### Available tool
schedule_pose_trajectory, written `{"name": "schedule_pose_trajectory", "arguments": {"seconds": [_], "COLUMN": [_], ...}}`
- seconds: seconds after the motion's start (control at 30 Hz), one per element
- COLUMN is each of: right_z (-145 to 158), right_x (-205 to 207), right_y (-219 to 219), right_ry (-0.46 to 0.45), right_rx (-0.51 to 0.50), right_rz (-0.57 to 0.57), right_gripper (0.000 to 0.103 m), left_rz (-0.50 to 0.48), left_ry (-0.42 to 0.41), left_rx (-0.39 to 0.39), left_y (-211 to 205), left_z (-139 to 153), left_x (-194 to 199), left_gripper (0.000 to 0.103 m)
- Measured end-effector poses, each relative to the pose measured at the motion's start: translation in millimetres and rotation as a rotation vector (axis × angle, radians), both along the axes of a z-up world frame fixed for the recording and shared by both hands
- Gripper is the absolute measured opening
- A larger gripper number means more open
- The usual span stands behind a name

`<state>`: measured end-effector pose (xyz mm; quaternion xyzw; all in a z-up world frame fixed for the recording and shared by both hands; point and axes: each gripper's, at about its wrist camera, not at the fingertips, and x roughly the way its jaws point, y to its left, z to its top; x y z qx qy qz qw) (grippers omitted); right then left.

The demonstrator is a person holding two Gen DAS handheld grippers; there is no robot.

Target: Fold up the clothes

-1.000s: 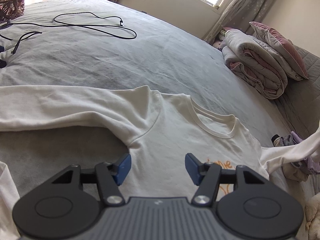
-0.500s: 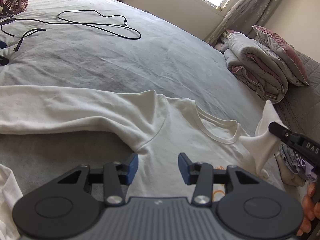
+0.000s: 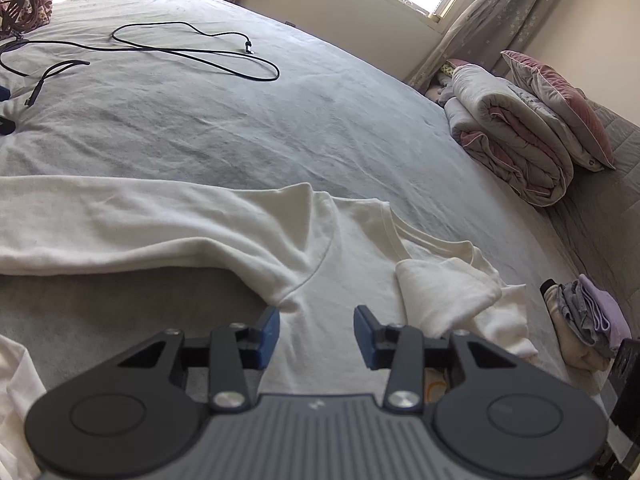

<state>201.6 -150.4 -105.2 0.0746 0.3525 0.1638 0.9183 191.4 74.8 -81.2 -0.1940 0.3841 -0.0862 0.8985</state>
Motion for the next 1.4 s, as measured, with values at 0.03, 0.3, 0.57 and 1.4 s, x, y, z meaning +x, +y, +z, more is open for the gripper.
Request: {"name": "schedule_pose_trajectory", "arguments": {"seconds": [0.03, 0.3, 0.57, 1.4], "right_z": [2.6, 20.6, 20.5, -6.7], "right_x": [-4.8, -28.7, -32.5, -24.0], "right_y": [-6.4, -74.6, -134.3, -162.4], "right_ry": [-0.003, -0.045, -0.082, -0.047], "right_rx": [0.027, 0.055, 0.116, 0.113], "right_rz": [0.0, -0.087, -0.201, -0.245], "right_gripper": [0.046, 0.046, 0.046, 0.047], "left_rz": [-0.003, -0.121, -0.267, 0.046], "left_ry": [-0.004, -0.06, -0.178, -0.143], "left_rx": [0.004, 0.114, 0.322, 0.022], "left_y": [-1.0, -47.3, -147.3, -28.6], "left_z": [0.2, 2.0, 2.0, -7.4], "left_x": [-0.5, -3.1, 19.8, 5.0], "left_gripper": [0.041, 0.049, 0.05, 0.014]}}
